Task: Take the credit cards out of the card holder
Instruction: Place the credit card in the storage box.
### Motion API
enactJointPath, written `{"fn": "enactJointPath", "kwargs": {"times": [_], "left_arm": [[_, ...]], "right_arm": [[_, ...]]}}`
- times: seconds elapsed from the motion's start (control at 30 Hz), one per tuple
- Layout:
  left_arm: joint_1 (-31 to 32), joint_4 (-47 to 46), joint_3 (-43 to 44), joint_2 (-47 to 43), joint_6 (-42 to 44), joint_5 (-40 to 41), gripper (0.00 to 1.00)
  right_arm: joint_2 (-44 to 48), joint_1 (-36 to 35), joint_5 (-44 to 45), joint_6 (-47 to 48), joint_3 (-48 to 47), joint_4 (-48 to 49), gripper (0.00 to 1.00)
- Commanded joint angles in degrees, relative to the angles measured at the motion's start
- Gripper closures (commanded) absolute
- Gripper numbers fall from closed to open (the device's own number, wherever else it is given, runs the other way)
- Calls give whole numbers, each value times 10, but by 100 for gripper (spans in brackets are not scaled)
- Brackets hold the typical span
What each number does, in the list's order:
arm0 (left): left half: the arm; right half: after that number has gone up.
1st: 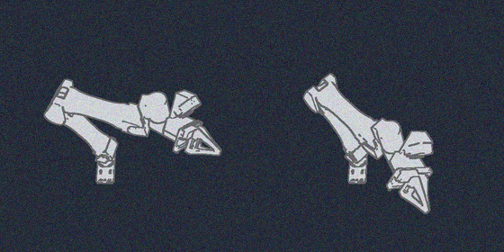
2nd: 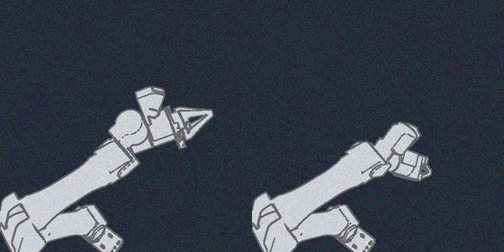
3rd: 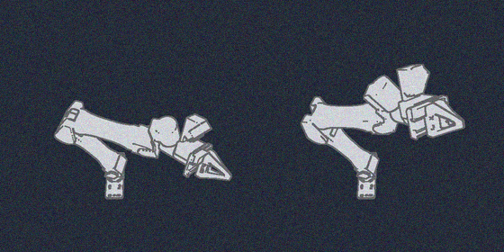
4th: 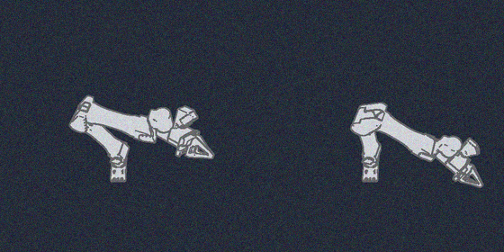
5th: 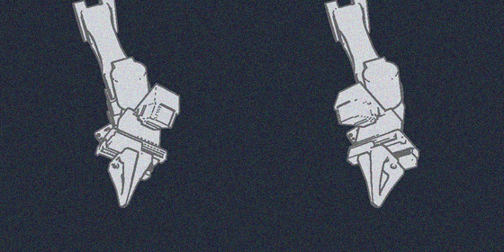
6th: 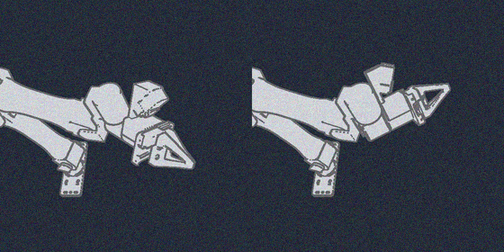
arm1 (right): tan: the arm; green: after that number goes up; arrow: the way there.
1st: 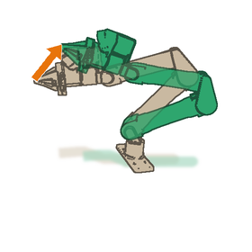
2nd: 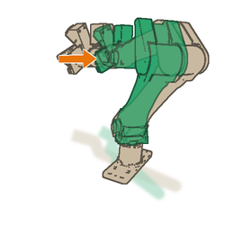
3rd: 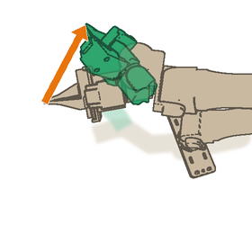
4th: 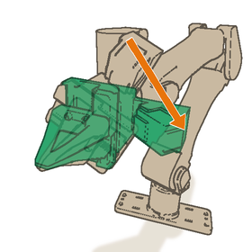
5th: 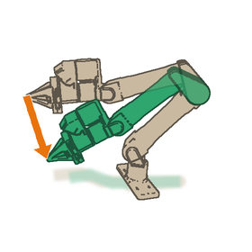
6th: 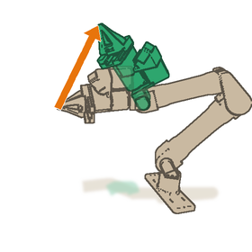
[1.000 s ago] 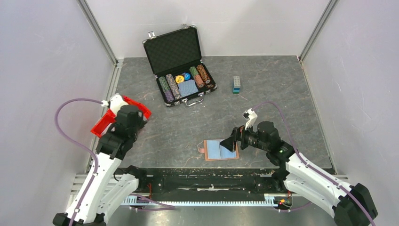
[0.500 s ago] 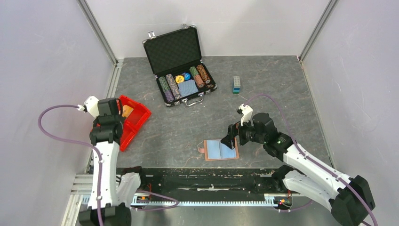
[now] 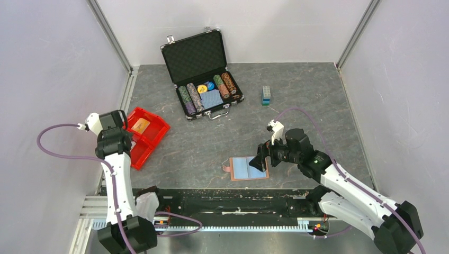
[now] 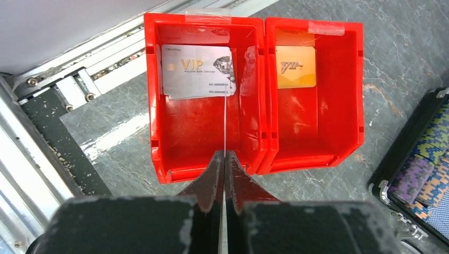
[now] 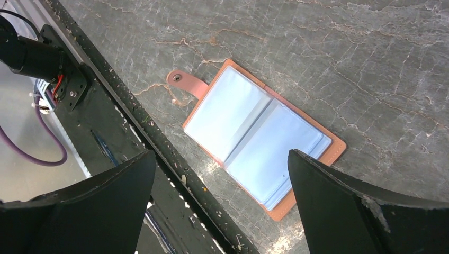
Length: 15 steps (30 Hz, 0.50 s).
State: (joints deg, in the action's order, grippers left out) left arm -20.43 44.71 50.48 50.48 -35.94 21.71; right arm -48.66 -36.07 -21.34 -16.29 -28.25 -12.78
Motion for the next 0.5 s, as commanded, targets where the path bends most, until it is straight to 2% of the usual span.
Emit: {"fn": "enactJointPath", "kwargs": {"times": [0.0,0.13,0.47], "left_arm": [[-11,-43,11,10,-2,-17,98],[-15,-58,3,22,-25,-16,98],[-39,-85,-31,24,-23,4,98]], "right_arm": [[13,3,-21,6,-6,-8,2],[16,3,-25,8,-15,-25,2],[15,3,-25,25,-36,-57,2]]}}
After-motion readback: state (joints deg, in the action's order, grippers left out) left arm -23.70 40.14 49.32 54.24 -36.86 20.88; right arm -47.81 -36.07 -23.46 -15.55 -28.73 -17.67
